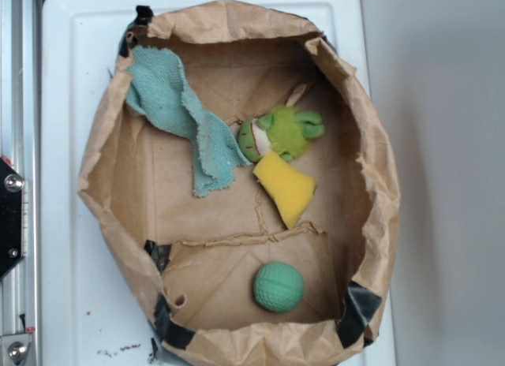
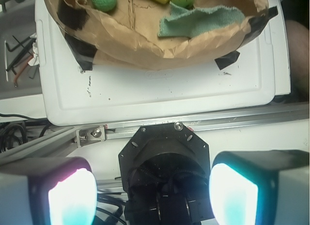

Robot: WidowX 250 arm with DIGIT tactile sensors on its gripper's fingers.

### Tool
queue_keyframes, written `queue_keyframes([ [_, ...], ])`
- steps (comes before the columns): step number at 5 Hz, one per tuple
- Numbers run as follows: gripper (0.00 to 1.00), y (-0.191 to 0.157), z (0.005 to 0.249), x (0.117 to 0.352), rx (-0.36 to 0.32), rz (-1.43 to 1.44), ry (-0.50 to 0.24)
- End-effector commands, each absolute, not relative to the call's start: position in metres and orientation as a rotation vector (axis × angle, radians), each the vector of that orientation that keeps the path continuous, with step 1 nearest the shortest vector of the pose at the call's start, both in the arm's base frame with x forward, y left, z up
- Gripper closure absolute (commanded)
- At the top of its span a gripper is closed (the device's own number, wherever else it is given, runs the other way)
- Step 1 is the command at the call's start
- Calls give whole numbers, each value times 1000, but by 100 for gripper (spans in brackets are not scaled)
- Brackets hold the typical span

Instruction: Grab the green ball.

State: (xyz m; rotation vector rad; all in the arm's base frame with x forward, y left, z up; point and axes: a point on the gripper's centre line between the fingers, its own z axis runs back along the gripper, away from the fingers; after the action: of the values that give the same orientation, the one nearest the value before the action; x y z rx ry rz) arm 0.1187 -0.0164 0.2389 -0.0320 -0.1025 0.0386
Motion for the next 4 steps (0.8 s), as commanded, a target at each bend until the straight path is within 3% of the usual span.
queue_keyframes([
  [1,0,-11,230,188,4,-109,-160],
  [2,0,-1,219,216,-35,-207,-154],
  [4,0,22,187,263,-89,-577,-210],
])
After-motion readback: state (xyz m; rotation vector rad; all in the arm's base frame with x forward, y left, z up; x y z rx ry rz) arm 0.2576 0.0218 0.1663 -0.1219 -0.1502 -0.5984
